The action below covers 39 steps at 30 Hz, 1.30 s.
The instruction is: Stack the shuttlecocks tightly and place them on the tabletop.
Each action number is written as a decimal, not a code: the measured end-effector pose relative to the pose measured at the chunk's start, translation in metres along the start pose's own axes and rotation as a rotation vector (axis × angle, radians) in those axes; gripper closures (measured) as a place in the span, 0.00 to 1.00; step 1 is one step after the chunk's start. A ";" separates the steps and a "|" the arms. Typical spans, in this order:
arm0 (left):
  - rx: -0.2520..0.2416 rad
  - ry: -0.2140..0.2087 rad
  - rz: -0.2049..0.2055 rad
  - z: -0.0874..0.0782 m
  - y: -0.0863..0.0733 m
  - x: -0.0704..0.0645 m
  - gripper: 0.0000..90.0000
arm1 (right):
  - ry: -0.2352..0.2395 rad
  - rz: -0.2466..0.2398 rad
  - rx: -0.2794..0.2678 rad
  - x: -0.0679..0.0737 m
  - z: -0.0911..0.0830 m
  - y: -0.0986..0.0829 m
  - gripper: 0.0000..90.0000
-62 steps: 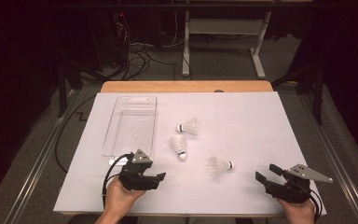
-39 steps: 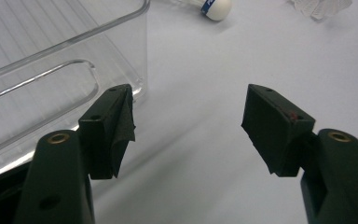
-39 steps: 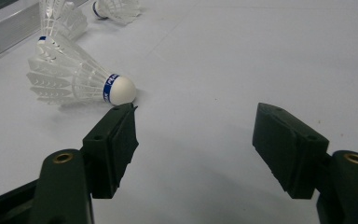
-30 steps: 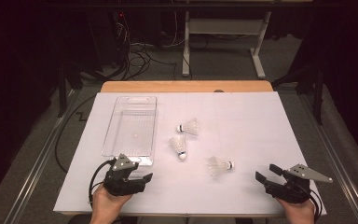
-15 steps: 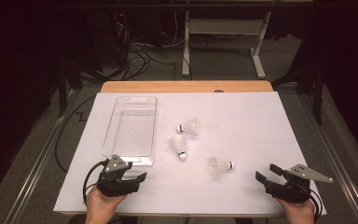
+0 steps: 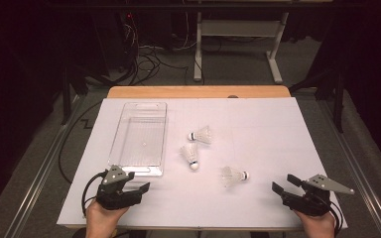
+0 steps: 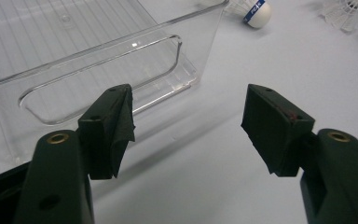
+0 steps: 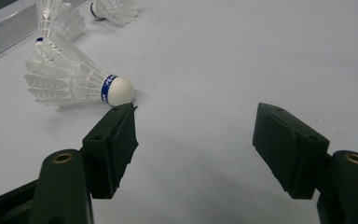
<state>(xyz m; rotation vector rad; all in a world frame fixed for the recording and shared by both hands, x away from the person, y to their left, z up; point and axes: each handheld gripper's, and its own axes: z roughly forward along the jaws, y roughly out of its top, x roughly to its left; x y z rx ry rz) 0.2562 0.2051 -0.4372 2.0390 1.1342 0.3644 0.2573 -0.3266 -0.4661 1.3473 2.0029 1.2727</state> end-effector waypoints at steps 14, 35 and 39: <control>-0.036 0.028 -0.024 -0.005 -0.009 0.008 0.38 | -0.001 0.000 0.000 0.000 0.000 0.000 0.34; -0.123 0.056 -0.084 -0.012 -0.024 0.027 0.38 | -0.002 -0.001 0.001 0.000 0.000 0.000 0.34; -0.142 0.064 -0.089 -0.012 -0.026 0.029 0.38 | -0.005 0.000 0.001 0.000 0.000 0.000 0.34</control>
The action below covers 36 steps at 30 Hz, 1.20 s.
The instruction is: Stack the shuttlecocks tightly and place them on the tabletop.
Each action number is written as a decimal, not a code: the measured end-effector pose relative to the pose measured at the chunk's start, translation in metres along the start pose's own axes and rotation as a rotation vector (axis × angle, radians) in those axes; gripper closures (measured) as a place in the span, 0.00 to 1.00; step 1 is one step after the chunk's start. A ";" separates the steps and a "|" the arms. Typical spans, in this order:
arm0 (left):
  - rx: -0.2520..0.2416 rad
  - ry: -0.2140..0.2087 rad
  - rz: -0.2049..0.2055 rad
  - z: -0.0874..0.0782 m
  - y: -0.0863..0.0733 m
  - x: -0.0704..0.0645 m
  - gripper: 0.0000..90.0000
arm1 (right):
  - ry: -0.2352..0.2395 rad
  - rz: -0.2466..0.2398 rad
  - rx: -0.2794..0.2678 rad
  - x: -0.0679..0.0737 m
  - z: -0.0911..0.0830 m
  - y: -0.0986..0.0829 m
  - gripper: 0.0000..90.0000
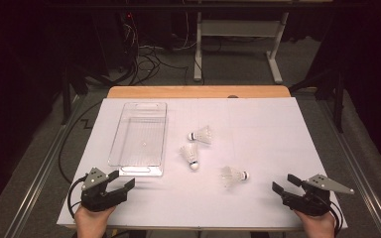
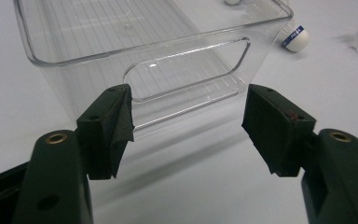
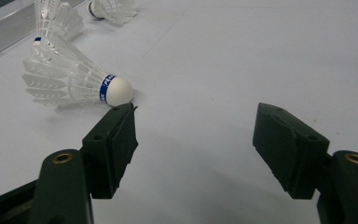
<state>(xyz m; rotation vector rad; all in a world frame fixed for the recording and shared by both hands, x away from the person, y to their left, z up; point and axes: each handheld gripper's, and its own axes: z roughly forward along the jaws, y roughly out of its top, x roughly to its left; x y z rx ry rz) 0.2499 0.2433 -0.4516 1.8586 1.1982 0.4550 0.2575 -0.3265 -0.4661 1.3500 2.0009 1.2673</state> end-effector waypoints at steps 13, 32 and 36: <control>-0.014 0.018 -0.002 0.002 -0.002 0.002 0.37 | -0.004 0.010 -0.010 0.000 -0.001 0.000 0.34; -0.033 0.015 -0.015 0.000 -0.006 0.002 0.37 | 0.022 -0.003 -0.033 0.009 -0.007 0.009 0.37; -0.026 0.019 -0.010 0.001 -0.006 0.002 0.37 | 0.034 -0.010 -0.030 0.012 -0.005 0.012 0.37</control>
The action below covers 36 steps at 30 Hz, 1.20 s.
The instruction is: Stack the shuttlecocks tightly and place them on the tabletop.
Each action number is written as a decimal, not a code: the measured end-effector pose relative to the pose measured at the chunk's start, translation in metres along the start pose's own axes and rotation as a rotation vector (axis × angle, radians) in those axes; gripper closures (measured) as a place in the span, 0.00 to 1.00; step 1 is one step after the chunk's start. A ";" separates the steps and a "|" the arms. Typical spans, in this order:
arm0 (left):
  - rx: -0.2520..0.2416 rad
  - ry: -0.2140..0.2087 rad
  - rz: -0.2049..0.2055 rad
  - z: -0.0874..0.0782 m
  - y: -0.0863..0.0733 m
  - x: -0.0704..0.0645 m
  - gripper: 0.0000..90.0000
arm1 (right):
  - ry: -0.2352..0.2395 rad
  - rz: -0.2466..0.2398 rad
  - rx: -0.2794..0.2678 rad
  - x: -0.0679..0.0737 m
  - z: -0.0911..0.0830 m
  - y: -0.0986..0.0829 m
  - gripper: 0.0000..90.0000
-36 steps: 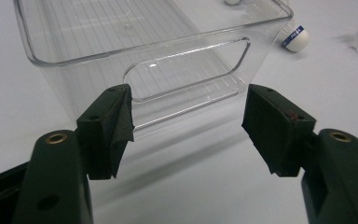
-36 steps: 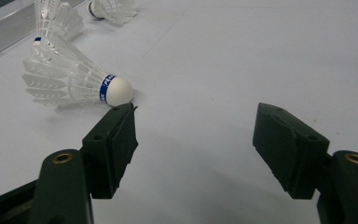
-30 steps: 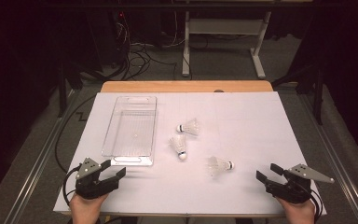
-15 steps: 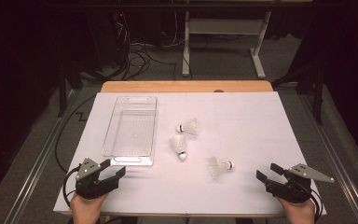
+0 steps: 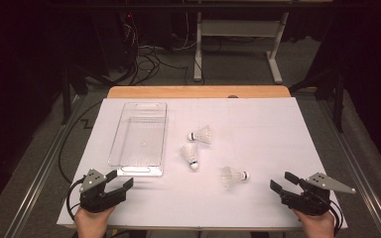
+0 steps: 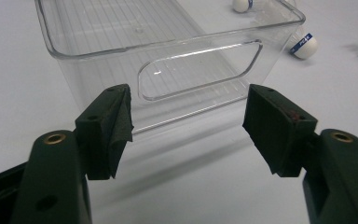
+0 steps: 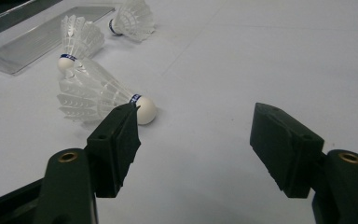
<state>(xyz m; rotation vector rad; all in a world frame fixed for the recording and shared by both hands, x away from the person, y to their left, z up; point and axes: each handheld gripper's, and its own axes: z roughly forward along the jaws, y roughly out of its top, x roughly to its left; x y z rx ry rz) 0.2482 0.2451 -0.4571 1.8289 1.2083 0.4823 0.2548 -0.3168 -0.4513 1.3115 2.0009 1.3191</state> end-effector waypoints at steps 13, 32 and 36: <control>-0.010 -0.004 -0.008 -0.001 -0.001 0.000 0.37 | 0.020 0.005 0.004 0.005 0.003 0.009 0.39; -0.011 -0.019 -0.033 -0.003 -0.002 0.003 0.35 | 0.078 0.001 0.062 0.023 0.025 0.023 0.43; -0.013 -0.021 -0.031 -0.003 -0.002 0.003 0.35 | 0.081 -0.009 0.078 0.026 0.029 0.025 0.44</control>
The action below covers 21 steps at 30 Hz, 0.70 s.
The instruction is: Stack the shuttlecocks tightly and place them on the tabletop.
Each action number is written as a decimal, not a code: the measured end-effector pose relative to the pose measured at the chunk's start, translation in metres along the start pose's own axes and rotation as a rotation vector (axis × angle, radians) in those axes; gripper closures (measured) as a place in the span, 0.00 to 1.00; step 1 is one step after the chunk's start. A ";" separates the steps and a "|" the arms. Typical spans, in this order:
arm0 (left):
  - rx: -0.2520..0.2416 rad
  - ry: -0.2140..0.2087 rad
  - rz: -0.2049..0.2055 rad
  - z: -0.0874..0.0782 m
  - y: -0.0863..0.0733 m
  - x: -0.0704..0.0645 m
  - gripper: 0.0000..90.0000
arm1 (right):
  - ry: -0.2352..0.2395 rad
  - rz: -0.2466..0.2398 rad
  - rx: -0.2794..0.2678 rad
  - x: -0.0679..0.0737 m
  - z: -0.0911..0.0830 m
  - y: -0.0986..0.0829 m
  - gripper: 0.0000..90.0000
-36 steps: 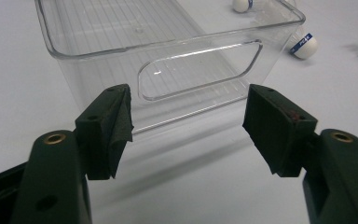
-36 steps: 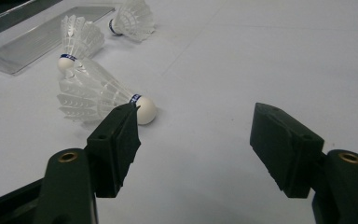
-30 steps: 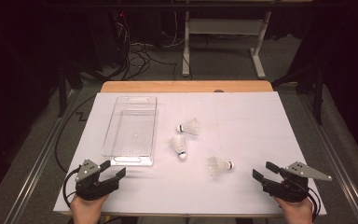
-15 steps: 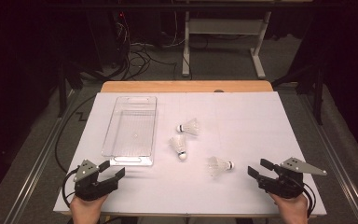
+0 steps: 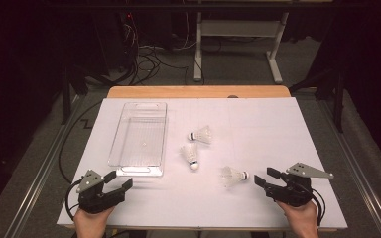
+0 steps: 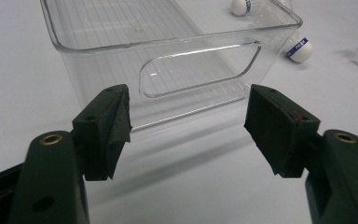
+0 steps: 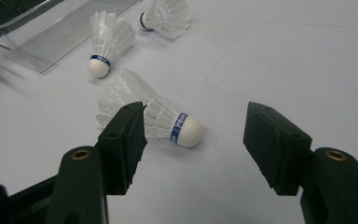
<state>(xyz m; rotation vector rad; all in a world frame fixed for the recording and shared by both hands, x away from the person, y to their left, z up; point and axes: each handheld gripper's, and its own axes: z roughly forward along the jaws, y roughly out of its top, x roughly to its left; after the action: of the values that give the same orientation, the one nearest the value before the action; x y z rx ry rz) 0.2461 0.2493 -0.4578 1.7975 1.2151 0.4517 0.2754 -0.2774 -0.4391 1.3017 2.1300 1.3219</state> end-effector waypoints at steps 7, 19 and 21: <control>-0.002 -0.002 -0.002 -0.001 0.000 0.000 0.35 | 0.024 0.002 0.037 0.008 0.009 0.005 0.47; 0.002 -0.004 -0.004 -0.001 0.000 0.000 0.35 | 0.057 -0.014 0.115 0.022 0.026 0.018 0.52; 0.002 -0.005 -0.004 -0.001 0.000 0.000 0.35 | 0.059 -0.013 0.124 0.023 0.028 0.020 0.52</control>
<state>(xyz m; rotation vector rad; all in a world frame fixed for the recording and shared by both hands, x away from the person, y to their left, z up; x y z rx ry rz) 0.2458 0.2500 -0.4576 1.7969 1.2156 0.4434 0.2918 -0.2402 -0.4324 1.3080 2.2888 1.2554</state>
